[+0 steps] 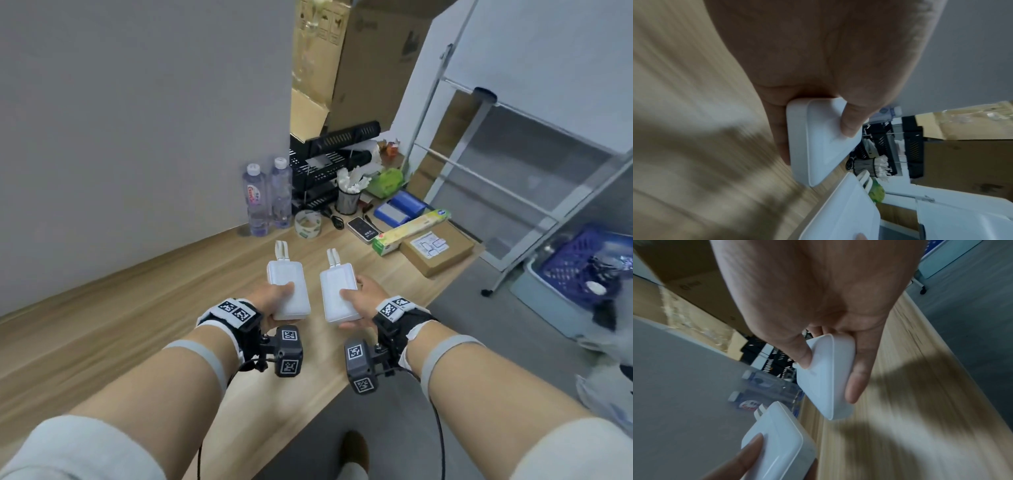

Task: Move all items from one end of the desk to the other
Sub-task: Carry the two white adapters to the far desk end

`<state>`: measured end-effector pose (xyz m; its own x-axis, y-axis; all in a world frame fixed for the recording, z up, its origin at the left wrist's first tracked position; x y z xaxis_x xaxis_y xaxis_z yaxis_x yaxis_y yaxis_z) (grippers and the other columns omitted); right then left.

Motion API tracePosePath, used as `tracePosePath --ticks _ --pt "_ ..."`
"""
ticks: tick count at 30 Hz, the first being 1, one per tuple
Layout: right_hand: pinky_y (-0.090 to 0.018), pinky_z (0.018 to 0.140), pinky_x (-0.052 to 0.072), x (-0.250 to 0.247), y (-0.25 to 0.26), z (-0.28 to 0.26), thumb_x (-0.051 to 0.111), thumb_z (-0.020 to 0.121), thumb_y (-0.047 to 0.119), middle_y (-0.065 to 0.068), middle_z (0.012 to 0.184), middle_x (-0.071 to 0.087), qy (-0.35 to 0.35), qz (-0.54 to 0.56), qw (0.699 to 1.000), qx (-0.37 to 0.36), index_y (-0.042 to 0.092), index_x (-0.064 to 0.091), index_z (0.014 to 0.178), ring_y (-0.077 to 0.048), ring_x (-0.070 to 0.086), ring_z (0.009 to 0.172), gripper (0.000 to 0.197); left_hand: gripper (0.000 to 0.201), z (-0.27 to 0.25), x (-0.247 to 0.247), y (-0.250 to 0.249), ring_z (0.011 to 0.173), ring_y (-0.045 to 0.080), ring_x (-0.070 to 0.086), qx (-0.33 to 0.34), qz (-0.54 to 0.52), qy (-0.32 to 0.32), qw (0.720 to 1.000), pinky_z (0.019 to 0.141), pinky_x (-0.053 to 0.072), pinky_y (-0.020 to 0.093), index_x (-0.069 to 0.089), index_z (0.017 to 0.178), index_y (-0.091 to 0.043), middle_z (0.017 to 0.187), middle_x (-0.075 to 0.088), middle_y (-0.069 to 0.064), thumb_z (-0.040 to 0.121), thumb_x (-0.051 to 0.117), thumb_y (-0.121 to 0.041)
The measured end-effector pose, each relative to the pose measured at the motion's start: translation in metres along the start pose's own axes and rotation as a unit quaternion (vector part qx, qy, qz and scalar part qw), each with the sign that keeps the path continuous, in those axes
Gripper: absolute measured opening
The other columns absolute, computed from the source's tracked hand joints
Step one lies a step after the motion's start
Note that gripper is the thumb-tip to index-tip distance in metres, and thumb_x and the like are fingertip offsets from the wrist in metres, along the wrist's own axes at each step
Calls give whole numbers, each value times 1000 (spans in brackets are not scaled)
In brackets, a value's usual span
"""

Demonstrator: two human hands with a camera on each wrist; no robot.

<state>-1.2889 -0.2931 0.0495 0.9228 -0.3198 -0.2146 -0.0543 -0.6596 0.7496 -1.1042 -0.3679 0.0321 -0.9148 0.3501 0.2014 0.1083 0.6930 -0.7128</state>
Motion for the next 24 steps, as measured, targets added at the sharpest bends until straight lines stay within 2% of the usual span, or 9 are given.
tracePosePath --ticks 3,6,8,11,14,17,21,22,24 --pt "-61 63 57 -37 12 45 54 94 5 -18 123 54 25 -62 998 7 11 44 125 -45 60 104 33 28 42 29 2 82 36 65 -19 -15 -48 999 47 59 38 51 122 1 99 65 22 99 59 -15" --pt "-59 61 58 -61 29 81 52 94 5 -17 117 54 48 -126 991 19 9 43 129 -47 62 102 36 49 70 44 1 102 44 68 -30 -16 -114 993 80 59 56 50 129 4 119 66 27 90 70 -16" --pt "-56 61 59 -67 37 109 55 90 13 -16 121 55 49 -167 985 9 11 40 128 -45 64 99 41 68 92 43 2 104 43 69 -41 -11 -146 988 92 54 61 54 127 3 117 68 24 69 78 -24" --pt "-57 68 59 -75 35 163 57 81 24 -16 120 57 51 -236 970 12 19 38 125 -42 67 91 48 62 129 34 1 104 42 70 -38 7 -174 984 93 55 59 64 107 -3 111 71 20 55 82 -33" --pt "-56 59 60 -76 48 177 54 85 17 -16 115 55 59 -231 971 37 16 38 127 -43 68 83 45 74 140 38 -7 101 42 71 -47 -1 -185 982 94 54 61 65 107 -1 106 73 21 45 83 -37" --pt "-55 60 60 -77 47 206 53 83 16 -19 108 61 43 -256 965 44 10 42 129 -44 70 80 47 70 164 46 -8 99 43 71 -62 26 -172 983 93 53 63 66 106 0 103 74 23 49 77 -39" --pt "-54 84 56 -76 46 247 55 80 24 -18 118 58 16 -334 943 9 5 44 123 -41 62 103 49 59 185 64 -12 99 41 72 -88 63 -156 982 92 55 59 65 105 0 103 74 21 62 80 -38" --pt "-55 84 56 -76 35 272 55 78 25 -16 118 58 25 -335 942 16 6 43 121 -42 61 103 49 56 192 67 -11 98 40 72 -93 74 -153 981 91 56 57 64 107 -1 103 73 19 68 81 -36" --pt "-55 80 57 -74 26 299 54 70 31 -16 117 59 40 -345 938 23 13 42 115 -41 63 97 50 66 205 71 -7 97 38 72 -100 82 -154 980 89 58 57 65 113 0 105 73 18 62 81 -39"
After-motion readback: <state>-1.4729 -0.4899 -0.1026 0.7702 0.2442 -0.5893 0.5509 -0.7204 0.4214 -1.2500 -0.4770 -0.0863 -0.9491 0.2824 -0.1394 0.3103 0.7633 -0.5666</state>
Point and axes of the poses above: each hand's wrist, its own z-axis towards the middle knuckle, its own x-axis out of the palm, y = z × x, the point moved 4 cm from there along z, towards the middle knuckle
